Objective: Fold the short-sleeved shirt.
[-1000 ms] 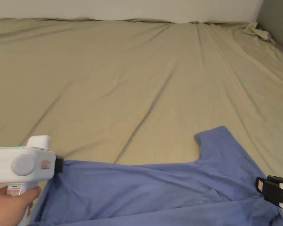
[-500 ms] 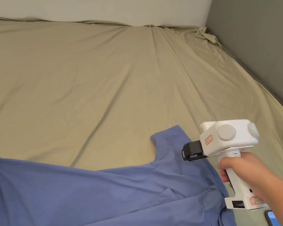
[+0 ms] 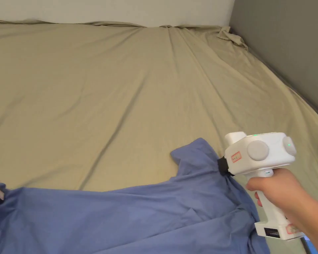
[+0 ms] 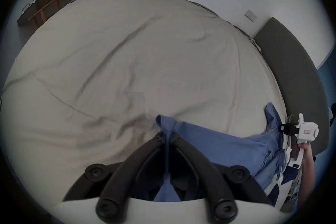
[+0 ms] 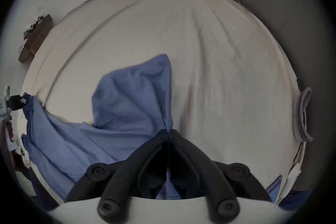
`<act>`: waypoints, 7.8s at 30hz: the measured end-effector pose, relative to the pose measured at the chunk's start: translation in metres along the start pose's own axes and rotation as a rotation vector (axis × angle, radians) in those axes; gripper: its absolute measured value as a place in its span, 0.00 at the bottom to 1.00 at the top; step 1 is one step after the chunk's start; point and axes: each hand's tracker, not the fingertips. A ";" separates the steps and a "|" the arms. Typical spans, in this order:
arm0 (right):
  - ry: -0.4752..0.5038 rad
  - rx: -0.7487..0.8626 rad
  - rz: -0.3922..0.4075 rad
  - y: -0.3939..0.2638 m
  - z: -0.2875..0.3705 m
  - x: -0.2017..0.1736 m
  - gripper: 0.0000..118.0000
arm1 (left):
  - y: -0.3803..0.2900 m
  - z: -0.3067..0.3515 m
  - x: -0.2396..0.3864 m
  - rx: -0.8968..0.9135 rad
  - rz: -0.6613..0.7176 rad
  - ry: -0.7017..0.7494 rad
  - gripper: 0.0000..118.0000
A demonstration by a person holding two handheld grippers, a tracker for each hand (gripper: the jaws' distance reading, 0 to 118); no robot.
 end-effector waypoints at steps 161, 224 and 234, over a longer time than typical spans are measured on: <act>0.472 0.159 -0.102 -0.148 0.161 -0.072 0.02 | -0.199 0.033 0.198 -0.229 -0.073 -0.574 0.03; 0.404 0.150 -0.056 -0.141 0.159 -0.110 0.02 | -0.155 0.087 0.141 -0.089 -0.089 -0.461 0.06; 0.441 0.164 -0.015 -0.150 0.157 -0.108 0.02 | -0.172 0.057 0.102 -0.112 0.199 -0.801 0.98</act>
